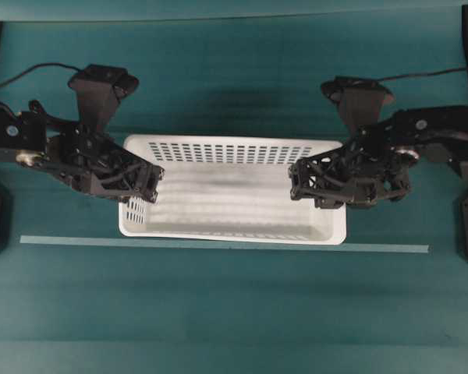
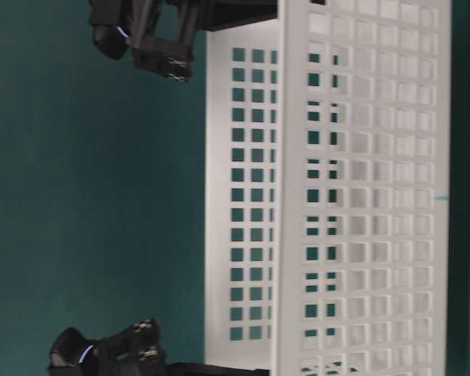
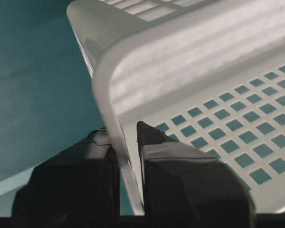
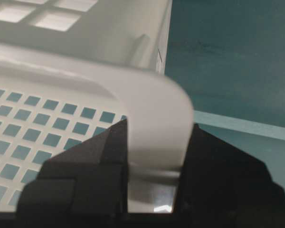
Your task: Lift the white basket with both hands.
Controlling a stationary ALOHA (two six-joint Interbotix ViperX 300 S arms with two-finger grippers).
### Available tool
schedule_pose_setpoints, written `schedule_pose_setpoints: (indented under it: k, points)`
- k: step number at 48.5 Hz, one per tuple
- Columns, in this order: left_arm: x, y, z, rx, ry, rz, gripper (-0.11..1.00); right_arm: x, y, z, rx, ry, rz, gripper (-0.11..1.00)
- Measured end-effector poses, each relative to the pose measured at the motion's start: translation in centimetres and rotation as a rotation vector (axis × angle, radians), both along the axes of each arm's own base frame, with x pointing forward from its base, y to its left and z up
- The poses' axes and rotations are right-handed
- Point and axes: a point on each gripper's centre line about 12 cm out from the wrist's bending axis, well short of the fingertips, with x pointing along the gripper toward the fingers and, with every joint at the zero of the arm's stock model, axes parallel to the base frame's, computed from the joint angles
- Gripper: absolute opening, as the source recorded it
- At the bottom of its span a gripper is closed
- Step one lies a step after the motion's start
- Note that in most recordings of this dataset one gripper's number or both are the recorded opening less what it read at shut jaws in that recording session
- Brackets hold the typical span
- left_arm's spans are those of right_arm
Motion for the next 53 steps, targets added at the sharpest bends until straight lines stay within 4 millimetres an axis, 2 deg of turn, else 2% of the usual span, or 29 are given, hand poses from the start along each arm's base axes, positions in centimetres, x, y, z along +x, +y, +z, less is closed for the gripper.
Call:
schedule_pose_setpoints:
  k: [10, 24, 53]
  points:
    - [0.4, -0.3, -0.9, -0.01, 0.016, 0.005, 0.04, -0.1, 0.0, -0.6, 0.003, 0.017, -0.001, 0.2]
    - [0.5, -1.0, -1.3, -0.012, 0.02, -0.014, 0.04, -0.3, 0.3, -1.3, 0.008, 0.027, -0.001, 0.2]
    - [0.5, -1.0, -2.0, -0.011, 0.005, -0.015, 0.04, -0.3, 0.2, -2.2, 0.008, 0.012, -0.012, 0.2]
